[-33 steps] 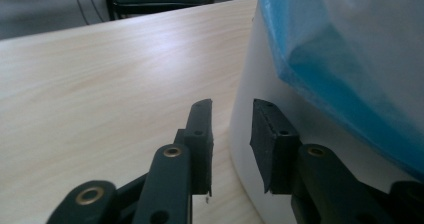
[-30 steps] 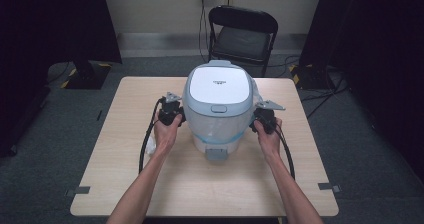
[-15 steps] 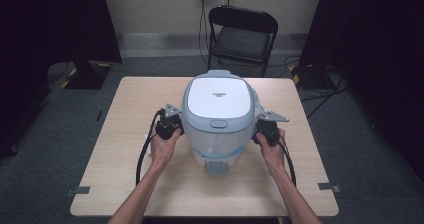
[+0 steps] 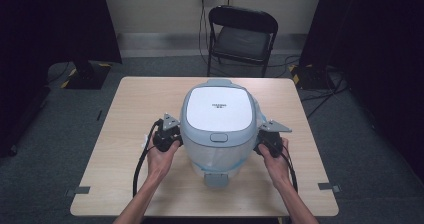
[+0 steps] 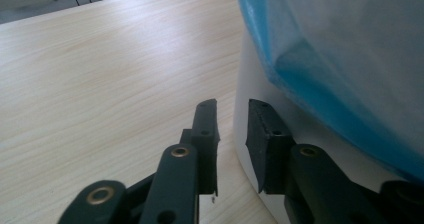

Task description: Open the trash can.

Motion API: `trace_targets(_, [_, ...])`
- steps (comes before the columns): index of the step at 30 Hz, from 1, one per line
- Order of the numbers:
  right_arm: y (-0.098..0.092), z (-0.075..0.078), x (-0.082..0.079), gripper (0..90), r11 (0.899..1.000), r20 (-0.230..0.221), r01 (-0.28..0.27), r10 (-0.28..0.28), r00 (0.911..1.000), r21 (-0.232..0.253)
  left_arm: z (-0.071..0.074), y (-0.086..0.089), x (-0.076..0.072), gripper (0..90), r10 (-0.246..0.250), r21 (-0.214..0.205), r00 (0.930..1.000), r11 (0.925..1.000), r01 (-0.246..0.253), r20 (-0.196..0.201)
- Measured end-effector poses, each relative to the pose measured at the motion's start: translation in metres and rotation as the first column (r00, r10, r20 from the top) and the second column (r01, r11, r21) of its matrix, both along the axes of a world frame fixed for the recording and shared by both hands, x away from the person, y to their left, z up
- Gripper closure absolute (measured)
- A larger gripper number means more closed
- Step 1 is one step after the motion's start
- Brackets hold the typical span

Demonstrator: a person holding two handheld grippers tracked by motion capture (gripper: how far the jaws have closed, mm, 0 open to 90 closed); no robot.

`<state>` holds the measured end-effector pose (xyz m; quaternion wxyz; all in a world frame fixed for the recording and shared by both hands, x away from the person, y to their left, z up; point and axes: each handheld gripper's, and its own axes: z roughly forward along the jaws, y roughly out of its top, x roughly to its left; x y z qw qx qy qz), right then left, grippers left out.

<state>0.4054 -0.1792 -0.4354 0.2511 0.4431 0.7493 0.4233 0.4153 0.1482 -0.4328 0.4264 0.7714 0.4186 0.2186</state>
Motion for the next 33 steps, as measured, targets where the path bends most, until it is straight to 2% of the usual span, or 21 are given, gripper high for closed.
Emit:
trace_targets(3, [-0.002, 0.000, 0.000, 62.8, 1.000, -0.002, 0.007, -0.007, 1.0000, -0.004, 0.000, 0.002, -0.001, 69.4, 0.002, 0.008, 1.0000, 1.0000, -0.002, 0.007])
trace_targets(4, [-0.001, 0.000, -0.002, 54.5, 0.999, 0.029, 0.025, -0.024, 0.9993, -0.034, -0.002, 0.009, -0.001, 55.2, -0.001, 0.010, 0.9998, 1.0000, 0.001, 0.018])
trace_targets(5, [-0.001, 0.000, -0.002, 54.5, 0.999, 0.029, 0.025, -0.024, 0.9993, -0.034, -0.002, 0.009, -0.001, 45.3, -0.001, 0.010, 0.9998, 1.0000, 0.001, 0.018])
trace_targets(6, [-0.001, 0.001, -0.004, 47.1, 0.998, 0.032, 0.035, -0.033, 0.9989, -0.044, -0.003, 0.013, -0.003, 45.3, 0.012, 0.000, 0.9993, 0.9999, -0.012, 0.035])
trace_targets(7, [-0.004, 0.001, -0.005, 40.2, 0.998, 0.023, 0.048, -0.047, 0.9986, -0.037, -0.004, 0.018, -0.005, 38.1, 0.023, -0.011, 0.9992, 0.9997, -0.023, 0.032])
trace_targets(9, [-0.012, 0.000, -0.008, 29.8, 0.999, 0.004, 0.033, -0.033, 0.9994, -0.009, -0.006, 0.025, -0.008, 40.2, 0.023, -0.020, 0.9995, 0.9996, -0.022, 0.021])
trace_targets(11, [-0.021, -0.007, -0.016, 32.6, 1.000, -0.044, 0.000, 0.001, 0.9990, 0.011, -0.009, 0.032, -0.010, 38.9, 0.007, -0.044, 1.0000, 0.9990, -0.007, -0.005])
trace_targets(16, [-0.030, -0.021, -0.030, 32.3, 0.999, -0.096, -0.023, 0.026, 0.9950, 0.032, -0.007, 0.050, -0.018, 34.3, -0.017, -0.083, 0.9998, 0.9964, 0.015, -0.015])
trace_targets(17, [-0.032, -0.024, -0.035, 32.2, 0.998, -0.115, -0.042, 0.047, 0.9922, 0.049, -0.007, 0.055, -0.020, 33.1, -0.021, -0.090, 0.9997, 0.9958, 0.020, -0.015])
trace_targets(18, [-0.033, -0.030, -0.046, 31.5, 0.990, -0.139, -0.097, 0.110, 0.9842, 0.098, -0.008, 0.062, -0.023, 31.8, -0.028, -0.098, 0.9993, 0.9949, 0.026, -0.026])
trace_targets(19, [-0.033, -0.030, -0.046, 31.5, 0.990, -0.139, -0.097, 0.110, 0.9842, 0.098, -0.008, 0.062, -0.023, 31.6, -0.028, -0.098, 0.9993, 0.9949, 0.026, -0.026])
trace_targets(21, [-0.028, -0.032, -0.059, 34.0, 0.988, -0.141, -0.133, 0.143, 0.9796, 0.078, -0.010, 0.070, -0.024, 31.6, 0.002, -0.099, 0.9986, 0.9951, -0.007, -0.053])
trace_targets(23, [-0.021, -0.030, -0.072, 38.8, 0.984, -0.121, -0.170, 0.176, 0.9769, 0.058, -0.012, 0.079, -0.026, 31.6, 0.019, -0.139, 0.9986, 0.9899, -0.026, -0.048])
trace_targets(24, [-0.015, -0.028, -0.080, 46.4, 0.980, -0.116, -0.195, 0.199, 0.9731, 0.049, -0.012, 0.082, -0.026, 31.7, 0.032, -0.125, 0.9984, 0.9915, -0.038, -0.047])
trace_targets(25, [-0.007, -0.027, -0.090, 57.8, 0.969, -0.108, -0.239, 0.244, 0.9637, 0.059, -0.011, 0.085, -0.026, 31.7, 0.041, -0.117, 0.9978, 0.9920, -0.047, -0.052])
trace_targets(26, [-0.007, -0.027, -0.090, 57.8, 0.969, -0.108, -0.239, 0.244, 0.9637, 0.059, -0.010, 0.090, -0.026, 31.7, 0.040, -0.120, 0.9980, 0.9917, -0.046, -0.049])
trace_targets(27, [-0.002, -0.027, -0.095, 61.7, 0.964, -0.110, -0.260, 0.265, 0.9581, 0.055, -0.009, 0.095, -0.027, 31.7, 0.048, -0.145, 0.9977, 0.9880, -0.054, -0.048])
trace_targets(28, [0.008, -0.027, -0.101, 69.7, 0.951, -0.114, -0.302, 0.308, 0.9446, 0.063, -0.008, 0.101, -0.027, 31.7, 0.056, -0.154, 0.9974, 0.9861, -0.062, -0.045])
trace_targets(29, [0.008, -0.027, -0.101, 69.7, 0.951, -0.114, -0.302, 0.308, 0.9446, 0.063, -0.008, 0.101, -0.027, 31.7, 0.056, -0.154, 0.9974, 0.9861, -0.062, -0.045])
trace_targets(32, [0.025, -0.025, -0.107, 77.0, 0.929, -0.102, -0.367, 0.371, 0.9230, 0.056, -0.008, 0.105, -0.028, 31.7, 0.062, -0.173, 0.9969, 0.9825, -0.069, -0.047])
trace_targets(33, [0.035, -0.026, -0.106, 79.7, 0.917, -0.093, -0.396, 0.400, 0.9119, 0.055, -0.008, 0.106, -0.028, 31.7, 0.062, -0.171, 0.9970, 0.9829, -0.069, -0.047])
